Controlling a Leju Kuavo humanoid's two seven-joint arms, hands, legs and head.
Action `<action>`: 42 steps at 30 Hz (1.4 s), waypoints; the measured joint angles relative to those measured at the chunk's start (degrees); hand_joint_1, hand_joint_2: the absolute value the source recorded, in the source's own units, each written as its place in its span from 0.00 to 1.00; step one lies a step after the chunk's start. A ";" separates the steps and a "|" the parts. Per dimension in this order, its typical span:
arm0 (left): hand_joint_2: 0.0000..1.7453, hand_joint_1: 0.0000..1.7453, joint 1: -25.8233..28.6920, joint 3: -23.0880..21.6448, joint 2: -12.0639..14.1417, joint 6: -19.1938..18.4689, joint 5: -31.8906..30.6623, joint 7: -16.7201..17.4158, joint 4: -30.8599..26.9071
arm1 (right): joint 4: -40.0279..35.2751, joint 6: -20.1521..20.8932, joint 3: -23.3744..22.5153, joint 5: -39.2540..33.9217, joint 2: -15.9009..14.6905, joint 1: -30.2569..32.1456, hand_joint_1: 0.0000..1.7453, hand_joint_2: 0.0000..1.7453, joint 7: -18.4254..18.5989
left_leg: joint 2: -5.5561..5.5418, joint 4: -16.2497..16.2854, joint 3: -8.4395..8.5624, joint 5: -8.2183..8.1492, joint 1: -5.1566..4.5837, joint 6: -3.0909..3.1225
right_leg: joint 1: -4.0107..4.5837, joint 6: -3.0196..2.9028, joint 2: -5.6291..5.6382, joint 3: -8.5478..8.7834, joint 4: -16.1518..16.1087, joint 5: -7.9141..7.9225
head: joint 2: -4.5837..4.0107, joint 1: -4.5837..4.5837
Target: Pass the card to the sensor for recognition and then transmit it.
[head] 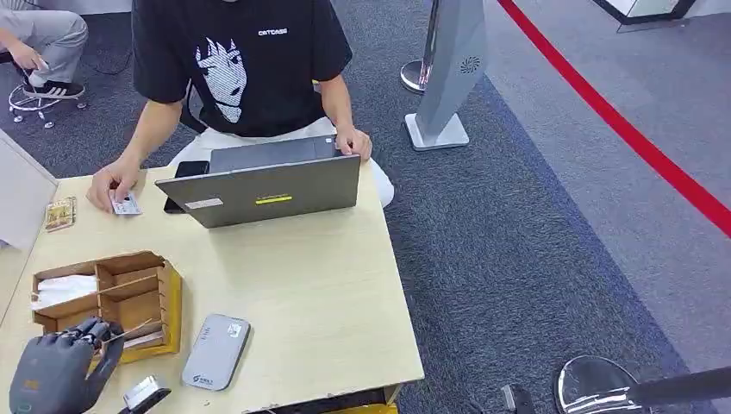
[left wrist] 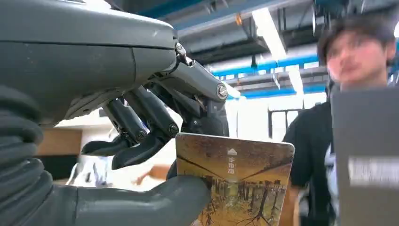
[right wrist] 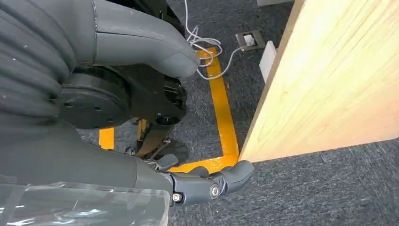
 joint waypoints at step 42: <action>1.00 0.00 -10.03 11.74 -4.31 2.70 11.96 -4.35 -3.02 | 1.75 -6.84 7.32 -6.97 -0.20 0.50 0.00 1.00 -1.62 | 0.01 0.00 -0.01 -0.07 -0.01 -0.02 | -0.01 0.01 0.01 0.01 -0.01 -0.03 | 0.00 -0.07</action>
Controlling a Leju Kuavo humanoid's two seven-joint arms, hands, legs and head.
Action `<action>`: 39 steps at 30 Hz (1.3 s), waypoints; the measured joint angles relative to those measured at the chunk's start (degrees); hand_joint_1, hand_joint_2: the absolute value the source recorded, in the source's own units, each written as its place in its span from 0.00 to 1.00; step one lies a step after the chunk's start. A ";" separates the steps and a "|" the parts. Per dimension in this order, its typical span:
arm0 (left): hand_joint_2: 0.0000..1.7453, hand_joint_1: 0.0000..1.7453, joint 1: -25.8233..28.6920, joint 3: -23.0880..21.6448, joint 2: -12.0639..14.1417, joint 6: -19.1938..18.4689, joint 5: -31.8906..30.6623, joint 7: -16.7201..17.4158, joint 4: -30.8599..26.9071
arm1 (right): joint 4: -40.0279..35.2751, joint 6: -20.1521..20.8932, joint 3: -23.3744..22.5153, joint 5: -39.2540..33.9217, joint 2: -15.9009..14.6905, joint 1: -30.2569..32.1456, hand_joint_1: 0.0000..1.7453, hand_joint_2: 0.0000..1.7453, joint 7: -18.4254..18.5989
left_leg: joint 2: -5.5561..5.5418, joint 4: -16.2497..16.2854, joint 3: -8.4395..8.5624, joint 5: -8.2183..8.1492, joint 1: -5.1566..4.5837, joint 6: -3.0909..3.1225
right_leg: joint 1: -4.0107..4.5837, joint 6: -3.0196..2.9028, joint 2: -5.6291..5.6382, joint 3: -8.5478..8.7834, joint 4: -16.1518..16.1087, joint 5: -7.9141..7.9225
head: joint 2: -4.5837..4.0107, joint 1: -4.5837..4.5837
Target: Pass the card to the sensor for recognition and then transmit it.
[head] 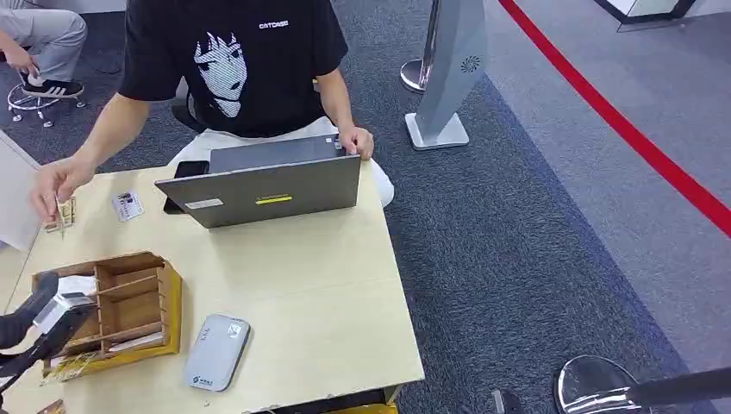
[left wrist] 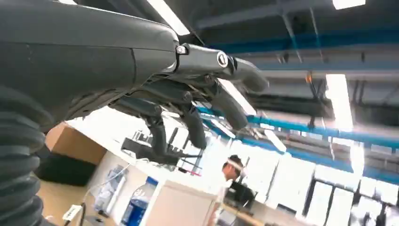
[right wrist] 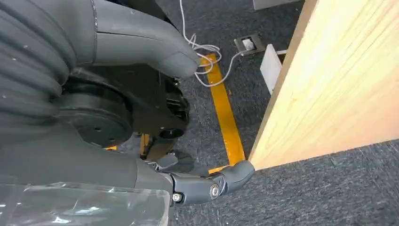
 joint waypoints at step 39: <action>1.00 0.00 23.24 34.14 -44.56 -5.23 35.64 47.13 21.63 | -20.27 -11.30 -9.99 9.16 12.66 18.81 0.00 1.00 34.43 | -0.03 -0.09 0.80 -0.77 -0.23 0.11 | -0.29 0.24 -0.03 0.70 -0.10 -0.80 | 0.00 0.07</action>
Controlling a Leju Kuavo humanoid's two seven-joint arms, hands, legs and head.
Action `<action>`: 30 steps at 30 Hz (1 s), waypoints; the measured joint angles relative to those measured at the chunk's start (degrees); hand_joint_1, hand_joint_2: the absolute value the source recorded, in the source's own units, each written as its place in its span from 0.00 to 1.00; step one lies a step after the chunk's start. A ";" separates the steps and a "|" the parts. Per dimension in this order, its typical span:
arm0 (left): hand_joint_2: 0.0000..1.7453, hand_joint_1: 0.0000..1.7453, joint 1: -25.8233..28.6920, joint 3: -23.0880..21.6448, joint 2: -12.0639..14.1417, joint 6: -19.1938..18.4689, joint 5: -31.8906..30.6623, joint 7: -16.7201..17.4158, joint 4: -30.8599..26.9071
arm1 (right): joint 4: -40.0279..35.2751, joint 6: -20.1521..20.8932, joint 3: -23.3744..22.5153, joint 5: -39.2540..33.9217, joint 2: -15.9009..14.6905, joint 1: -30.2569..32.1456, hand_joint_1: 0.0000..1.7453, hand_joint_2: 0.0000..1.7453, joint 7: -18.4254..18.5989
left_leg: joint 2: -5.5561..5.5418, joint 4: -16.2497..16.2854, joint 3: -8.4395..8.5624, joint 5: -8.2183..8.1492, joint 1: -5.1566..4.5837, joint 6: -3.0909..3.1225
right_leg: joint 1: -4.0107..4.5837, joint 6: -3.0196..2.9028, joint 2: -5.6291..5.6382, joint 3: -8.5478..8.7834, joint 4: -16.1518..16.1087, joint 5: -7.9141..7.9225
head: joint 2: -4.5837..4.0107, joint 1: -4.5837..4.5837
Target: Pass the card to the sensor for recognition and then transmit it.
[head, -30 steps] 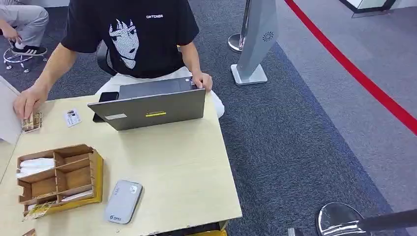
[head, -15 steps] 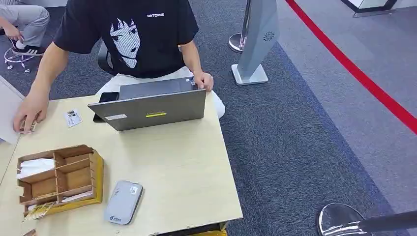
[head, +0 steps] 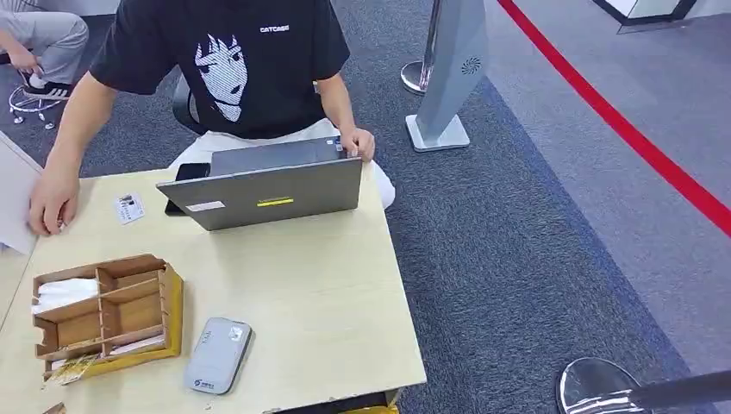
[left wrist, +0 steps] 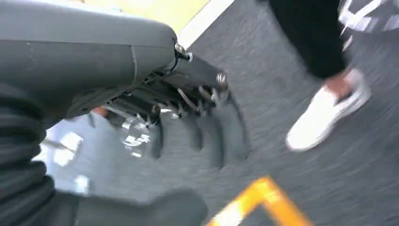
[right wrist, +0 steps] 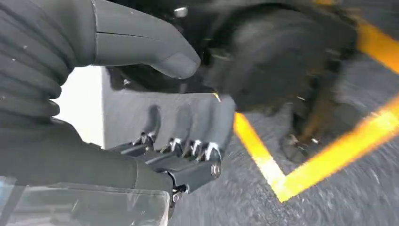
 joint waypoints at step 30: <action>0.00 0.00 -11.32 -20.20 12.59 -12.68 10.34 -23.06 34.75 | 32.88 3.21 6.76 4.24 -9.05 -17.03 0.00 0.00 -19.57 | -0.03 0.00 0.14 -0.01 -0.10 0.03 | 0.00 0.01 -0.02 0.24 0.03 -0.01 | 0.00 -0.02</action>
